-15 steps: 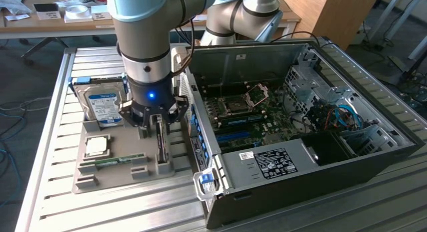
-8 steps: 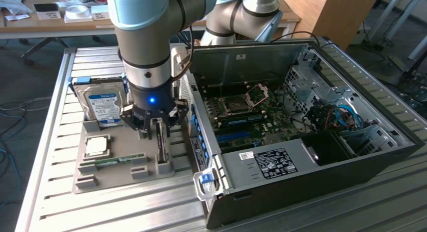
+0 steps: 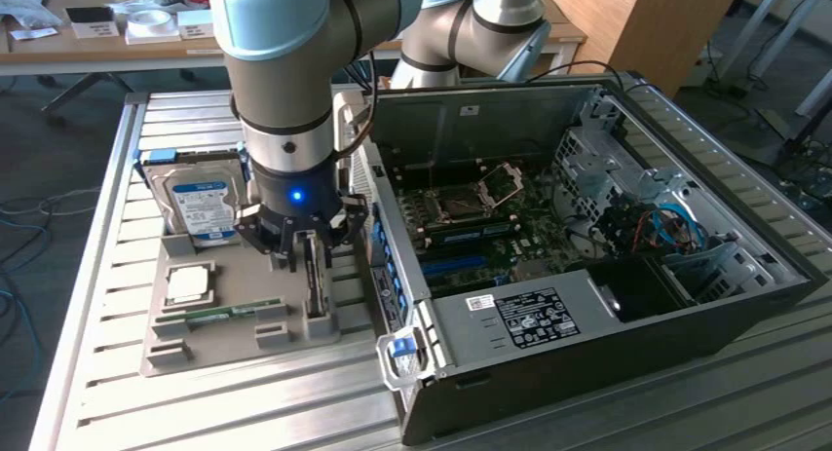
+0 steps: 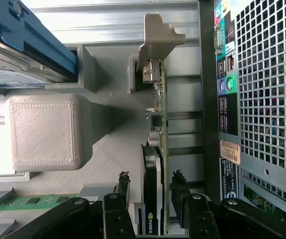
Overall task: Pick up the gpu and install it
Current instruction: 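Pick up the gpu and move the gpu toward the slot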
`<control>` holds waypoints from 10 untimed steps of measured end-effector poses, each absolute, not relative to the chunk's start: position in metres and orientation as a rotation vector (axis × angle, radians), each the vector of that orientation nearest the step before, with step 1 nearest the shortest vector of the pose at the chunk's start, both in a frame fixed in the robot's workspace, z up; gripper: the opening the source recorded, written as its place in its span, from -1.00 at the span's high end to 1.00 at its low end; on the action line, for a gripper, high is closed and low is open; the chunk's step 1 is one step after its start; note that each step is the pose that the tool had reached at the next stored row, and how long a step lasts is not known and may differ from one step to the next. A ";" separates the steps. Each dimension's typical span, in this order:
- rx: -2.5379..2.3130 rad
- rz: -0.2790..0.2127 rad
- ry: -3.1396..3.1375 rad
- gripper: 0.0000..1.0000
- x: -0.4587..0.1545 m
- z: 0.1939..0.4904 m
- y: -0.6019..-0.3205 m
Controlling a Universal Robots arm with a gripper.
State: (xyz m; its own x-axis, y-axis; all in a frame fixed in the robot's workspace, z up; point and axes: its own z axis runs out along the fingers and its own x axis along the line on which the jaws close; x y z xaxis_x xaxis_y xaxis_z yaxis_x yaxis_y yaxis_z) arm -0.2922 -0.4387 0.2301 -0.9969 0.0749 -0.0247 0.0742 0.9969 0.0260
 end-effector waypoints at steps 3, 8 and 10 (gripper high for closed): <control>0.116 0.039 3.114 0.05 -0.292 0.230 -0.439; 0.116 0.039 3.113 0.05 -0.292 0.230 -0.439; 0.116 0.039 3.113 0.05 -0.292 0.228 -0.439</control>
